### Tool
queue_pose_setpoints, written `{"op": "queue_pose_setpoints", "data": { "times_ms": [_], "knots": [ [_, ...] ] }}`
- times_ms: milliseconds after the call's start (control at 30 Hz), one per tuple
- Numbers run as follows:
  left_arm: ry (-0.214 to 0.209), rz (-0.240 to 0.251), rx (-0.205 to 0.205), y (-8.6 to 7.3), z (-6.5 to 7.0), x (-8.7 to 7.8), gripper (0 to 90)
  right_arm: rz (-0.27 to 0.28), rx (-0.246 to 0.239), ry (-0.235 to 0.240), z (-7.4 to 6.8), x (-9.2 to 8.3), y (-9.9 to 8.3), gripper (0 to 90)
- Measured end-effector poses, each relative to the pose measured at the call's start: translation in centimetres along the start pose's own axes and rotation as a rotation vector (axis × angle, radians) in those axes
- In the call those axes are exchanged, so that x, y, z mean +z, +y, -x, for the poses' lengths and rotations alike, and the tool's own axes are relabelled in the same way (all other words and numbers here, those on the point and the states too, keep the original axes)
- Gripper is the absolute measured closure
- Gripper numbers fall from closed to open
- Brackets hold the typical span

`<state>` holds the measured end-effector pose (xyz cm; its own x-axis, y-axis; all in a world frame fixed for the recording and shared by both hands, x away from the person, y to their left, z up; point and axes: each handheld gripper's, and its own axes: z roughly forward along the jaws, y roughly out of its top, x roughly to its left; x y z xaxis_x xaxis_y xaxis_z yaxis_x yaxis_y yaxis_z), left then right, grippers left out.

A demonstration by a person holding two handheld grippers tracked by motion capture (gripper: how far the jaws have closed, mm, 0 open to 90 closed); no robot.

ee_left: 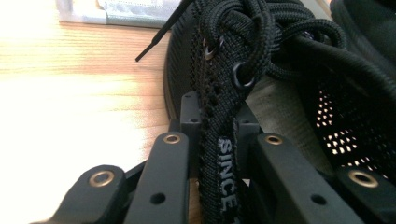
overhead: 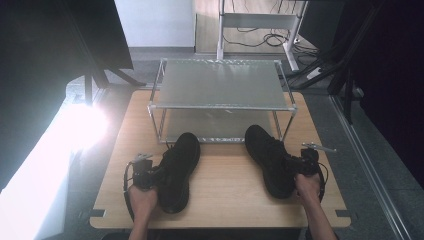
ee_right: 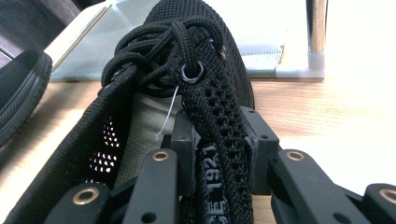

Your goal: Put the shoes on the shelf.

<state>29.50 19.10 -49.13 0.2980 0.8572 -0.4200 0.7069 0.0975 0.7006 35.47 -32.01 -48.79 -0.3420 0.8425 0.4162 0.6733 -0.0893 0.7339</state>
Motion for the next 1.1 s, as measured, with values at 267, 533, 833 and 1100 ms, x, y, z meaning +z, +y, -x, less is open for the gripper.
{"op": "queue_pose_setpoints", "data": {
  "times_ms": [267,533,833,1100],
  "knots": [
    [-0.032,0.028,-0.009,0.3,0.9,0.1,81.2,0.034,0.067,0.057,0.1,-1.2,-0.2,70.4],
    [-0.08,0.056,-0.008,0.8,2.5,-0.3,81.2,0.073,0.119,0.137,-0.7,-2.8,-0.4,70.2],
    [-0.159,0.125,-0.032,0.9,4.3,-1.3,81.0,0.111,0.19,0.273,-1.8,-4.2,-0.4,69.9],
    [-0.207,0.179,-0.054,1.0,5.5,-1.9,81.0,0.131,0.198,0.301,-3.0,-4.5,-0.4,69.4]
  ]
}}
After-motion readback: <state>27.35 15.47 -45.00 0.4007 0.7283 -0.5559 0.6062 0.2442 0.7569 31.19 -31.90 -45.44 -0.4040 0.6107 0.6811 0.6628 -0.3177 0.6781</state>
